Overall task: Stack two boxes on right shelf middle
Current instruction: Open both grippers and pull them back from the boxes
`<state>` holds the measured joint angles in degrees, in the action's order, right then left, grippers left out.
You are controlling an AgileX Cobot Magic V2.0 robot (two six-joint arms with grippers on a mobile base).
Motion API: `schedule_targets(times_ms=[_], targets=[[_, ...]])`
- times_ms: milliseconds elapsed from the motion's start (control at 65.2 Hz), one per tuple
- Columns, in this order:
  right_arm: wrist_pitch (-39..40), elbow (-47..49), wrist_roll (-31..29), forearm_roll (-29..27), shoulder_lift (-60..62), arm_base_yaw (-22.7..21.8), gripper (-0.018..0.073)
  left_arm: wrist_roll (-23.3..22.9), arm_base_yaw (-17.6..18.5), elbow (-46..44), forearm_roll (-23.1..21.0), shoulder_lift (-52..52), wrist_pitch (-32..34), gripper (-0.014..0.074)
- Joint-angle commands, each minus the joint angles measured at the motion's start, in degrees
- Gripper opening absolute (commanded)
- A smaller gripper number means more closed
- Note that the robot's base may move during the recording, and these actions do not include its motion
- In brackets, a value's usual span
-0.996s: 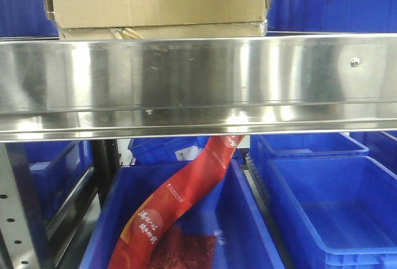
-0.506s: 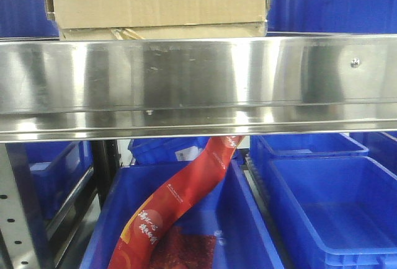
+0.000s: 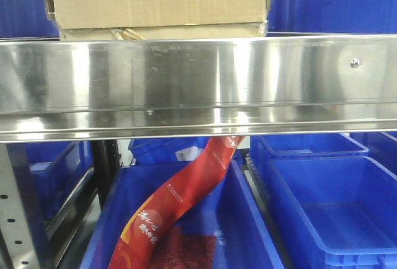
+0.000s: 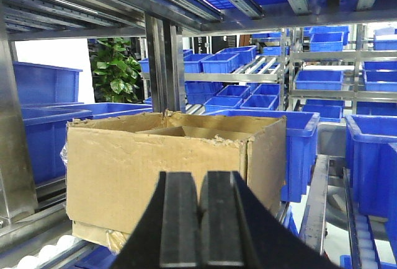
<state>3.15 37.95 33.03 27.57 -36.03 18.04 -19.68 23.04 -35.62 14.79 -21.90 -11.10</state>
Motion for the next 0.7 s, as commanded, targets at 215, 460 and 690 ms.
schedule_targets(times_ms=[215, 460, 690], targets=[[-8.34, -2.94, -30.86, -20.81, 5.6, -3.25, -0.0162, 0.08, 0.02, 0.2, -0.11, 0.41, 1.35, -0.0111], [-4.39, -15.17, -36.21, -28.25, 14.87, -17.5, -0.0162, 0.08, 0.02, 0.2, -0.11, 0.41, 1.35, -0.0111], [-4.34, -29.24, -35.99, -28.25, 29.05, -22.05, -0.0162, 0.08, 0.02, 0.2, -0.11, 0.41, 1.35, -0.0111]])
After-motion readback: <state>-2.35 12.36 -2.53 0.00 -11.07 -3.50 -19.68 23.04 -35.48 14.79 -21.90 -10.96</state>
